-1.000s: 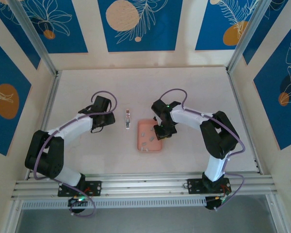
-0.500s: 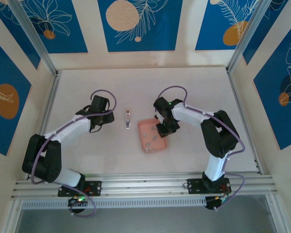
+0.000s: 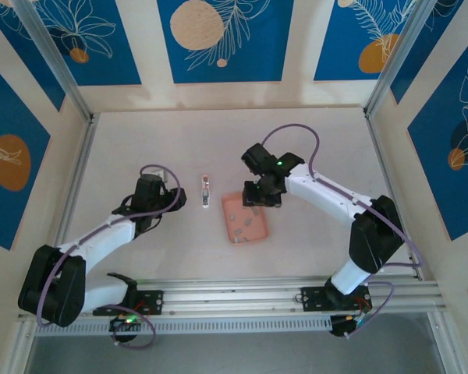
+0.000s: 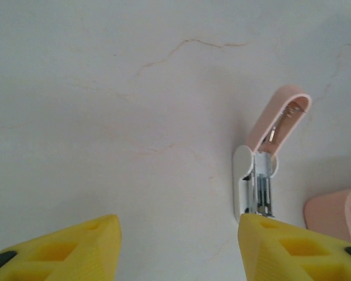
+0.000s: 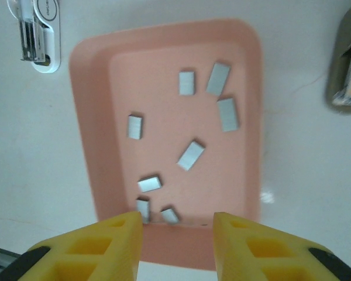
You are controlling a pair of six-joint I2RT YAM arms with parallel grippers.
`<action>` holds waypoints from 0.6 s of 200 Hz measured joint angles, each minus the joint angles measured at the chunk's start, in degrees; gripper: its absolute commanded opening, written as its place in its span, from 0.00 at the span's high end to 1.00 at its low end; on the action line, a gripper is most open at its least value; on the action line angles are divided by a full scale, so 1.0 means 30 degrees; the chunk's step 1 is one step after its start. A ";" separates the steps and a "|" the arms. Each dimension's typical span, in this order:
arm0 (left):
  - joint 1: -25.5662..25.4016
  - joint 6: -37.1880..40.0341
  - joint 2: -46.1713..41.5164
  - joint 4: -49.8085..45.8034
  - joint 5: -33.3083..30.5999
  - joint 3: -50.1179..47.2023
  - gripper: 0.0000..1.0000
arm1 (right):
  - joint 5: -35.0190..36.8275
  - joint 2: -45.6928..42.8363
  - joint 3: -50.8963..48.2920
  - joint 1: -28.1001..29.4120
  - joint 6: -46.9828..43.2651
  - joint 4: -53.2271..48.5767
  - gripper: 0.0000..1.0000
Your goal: Load the staples into the stapler
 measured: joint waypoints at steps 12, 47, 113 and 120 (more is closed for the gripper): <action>0.0000 0.0015 -0.0036 0.0627 0.0372 -0.0372 0.45 | -0.0182 0.0393 -0.0007 0.0204 0.1341 0.0102 0.62; 0.0000 0.0444 -0.0029 0.1617 0.1144 -0.0612 0.45 | -0.0670 0.2215 -0.0095 0.0153 0.3971 0.0364 0.61; 0.0000 0.0488 0.0226 0.2098 0.1486 -0.0670 0.45 | -0.0954 0.4153 -0.0102 0.0146 0.5683 0.0350 0.65; 0.0000 0.0488 0.0291 0.2127 0.1545 -0.0670 0.45 | -0.0962 0.4269 -0.0102 0.0146 0.5770 0.0357 0.66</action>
